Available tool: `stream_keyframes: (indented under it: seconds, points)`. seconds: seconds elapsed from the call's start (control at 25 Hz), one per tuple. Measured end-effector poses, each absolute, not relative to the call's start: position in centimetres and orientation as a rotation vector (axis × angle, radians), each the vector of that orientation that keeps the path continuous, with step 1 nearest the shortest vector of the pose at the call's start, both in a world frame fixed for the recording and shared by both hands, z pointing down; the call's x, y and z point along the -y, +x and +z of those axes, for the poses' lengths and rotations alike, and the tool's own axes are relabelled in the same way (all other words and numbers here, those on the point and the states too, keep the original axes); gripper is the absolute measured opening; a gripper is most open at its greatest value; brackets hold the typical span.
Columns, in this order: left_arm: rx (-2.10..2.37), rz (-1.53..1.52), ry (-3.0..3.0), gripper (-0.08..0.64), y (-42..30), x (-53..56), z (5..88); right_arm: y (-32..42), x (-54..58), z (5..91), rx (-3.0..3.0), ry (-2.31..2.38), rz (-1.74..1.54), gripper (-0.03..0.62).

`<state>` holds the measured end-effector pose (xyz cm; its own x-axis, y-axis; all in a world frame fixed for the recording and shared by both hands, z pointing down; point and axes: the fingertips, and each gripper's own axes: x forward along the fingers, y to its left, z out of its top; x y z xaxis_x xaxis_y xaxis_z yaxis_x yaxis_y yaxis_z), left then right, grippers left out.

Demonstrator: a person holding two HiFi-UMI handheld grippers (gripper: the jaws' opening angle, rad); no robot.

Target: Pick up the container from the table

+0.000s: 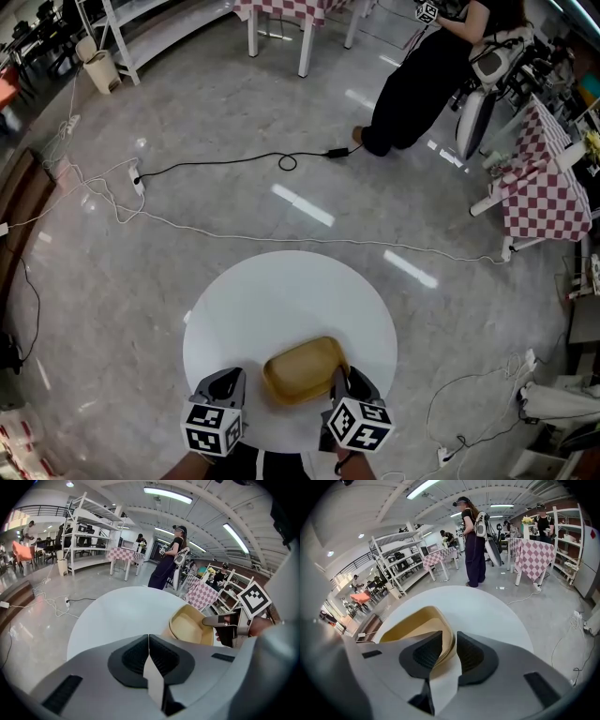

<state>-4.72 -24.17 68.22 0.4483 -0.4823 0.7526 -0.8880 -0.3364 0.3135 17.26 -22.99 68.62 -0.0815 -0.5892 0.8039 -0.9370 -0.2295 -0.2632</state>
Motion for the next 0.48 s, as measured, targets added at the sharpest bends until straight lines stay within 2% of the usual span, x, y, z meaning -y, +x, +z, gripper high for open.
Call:
stream_keyframes:
  seconds: [0.48]
  points:
    - [1.153, 0.708, 1.967, 0.017, -5.41, 24.17, 68.76, 17.56, 23.08, 69.1, 1.61, 1.825, 1.216, 0.077]
